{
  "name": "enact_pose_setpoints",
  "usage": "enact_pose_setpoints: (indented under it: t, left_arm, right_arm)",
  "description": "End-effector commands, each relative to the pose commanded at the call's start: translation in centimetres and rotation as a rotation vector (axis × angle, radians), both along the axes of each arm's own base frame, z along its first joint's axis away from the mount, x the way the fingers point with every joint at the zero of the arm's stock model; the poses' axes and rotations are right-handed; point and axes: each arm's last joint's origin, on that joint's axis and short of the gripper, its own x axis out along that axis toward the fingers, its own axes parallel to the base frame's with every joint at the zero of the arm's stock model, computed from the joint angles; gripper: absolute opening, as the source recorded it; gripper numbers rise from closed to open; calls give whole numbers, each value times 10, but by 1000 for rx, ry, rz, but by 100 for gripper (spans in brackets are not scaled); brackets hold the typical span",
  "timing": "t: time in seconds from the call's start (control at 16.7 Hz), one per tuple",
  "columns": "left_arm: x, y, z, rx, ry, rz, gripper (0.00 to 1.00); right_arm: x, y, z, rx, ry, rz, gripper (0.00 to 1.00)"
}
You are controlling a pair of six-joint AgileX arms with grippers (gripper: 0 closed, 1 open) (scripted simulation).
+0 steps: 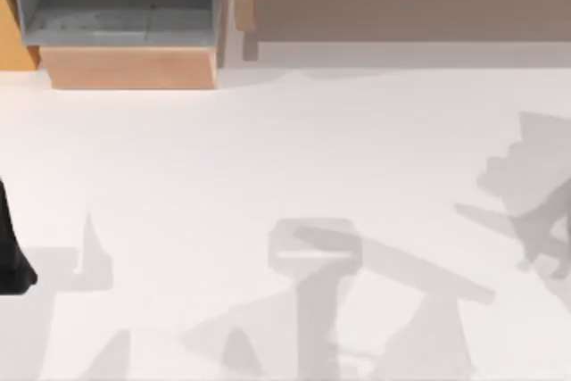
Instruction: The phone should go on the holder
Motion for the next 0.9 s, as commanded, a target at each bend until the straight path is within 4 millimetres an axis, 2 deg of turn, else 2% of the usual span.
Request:
enact_pose_setpoints:
  t: [0.18, 0.3, 0.72, 0.9]
  left_arm:
    - [0, 0, 0, 0, 0, 0, 100]
    - [0, 0, 0, 0, 0, 0, 100]
    - [0, 0, 0, 0, 0, 0, 100]
    - [0, 0, 0, 0, 0, 0, 100]
  right_arm:
    - [-10, -5, -22, -13, 6, -39, 0]
    - [-13, -7, -30, -17, 9, -51, 0]
    - [-13, -6, -32, -18, 15, -48, 0]
    - [-12, -4, -38, -33, 37, -18, 0]
